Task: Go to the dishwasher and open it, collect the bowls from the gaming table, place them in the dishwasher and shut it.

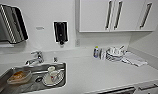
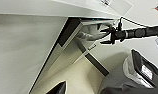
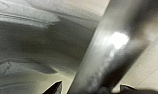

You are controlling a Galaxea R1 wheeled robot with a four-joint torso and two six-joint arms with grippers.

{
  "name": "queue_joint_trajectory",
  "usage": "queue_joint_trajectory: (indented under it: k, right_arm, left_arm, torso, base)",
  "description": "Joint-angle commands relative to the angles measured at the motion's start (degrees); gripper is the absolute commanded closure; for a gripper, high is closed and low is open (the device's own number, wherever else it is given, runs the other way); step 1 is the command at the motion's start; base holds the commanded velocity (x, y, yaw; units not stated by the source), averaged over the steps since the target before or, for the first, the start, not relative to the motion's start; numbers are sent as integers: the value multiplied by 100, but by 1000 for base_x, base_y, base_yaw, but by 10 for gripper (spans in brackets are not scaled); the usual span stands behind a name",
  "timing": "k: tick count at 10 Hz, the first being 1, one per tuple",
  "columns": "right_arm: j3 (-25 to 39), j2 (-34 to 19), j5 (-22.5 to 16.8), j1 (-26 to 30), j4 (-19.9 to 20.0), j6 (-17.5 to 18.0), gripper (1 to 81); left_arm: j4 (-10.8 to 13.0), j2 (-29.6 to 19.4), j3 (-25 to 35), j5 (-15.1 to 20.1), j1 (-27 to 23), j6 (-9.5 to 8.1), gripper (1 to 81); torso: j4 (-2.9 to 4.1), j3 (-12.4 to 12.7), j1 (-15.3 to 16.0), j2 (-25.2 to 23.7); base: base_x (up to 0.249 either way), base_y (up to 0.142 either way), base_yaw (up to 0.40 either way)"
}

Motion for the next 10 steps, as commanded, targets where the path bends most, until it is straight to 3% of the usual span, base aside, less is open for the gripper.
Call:
queue_joint_trajectory:
  k: [1,10]
  right_arm:
    - [24,10,-1885,-311,-211,-301,10]
    - [6,177,-1903,-302,-211,-301,10]
  left_arm:
    - [90,-190,83,85,-355,18,10]
    - [89,-110,12,94,-311,18,10]
  torso:
    - [0,2,0,0]
    - [0,5,0,-2]
  base:
    - [0,0,0]
    - [-15,0,0]
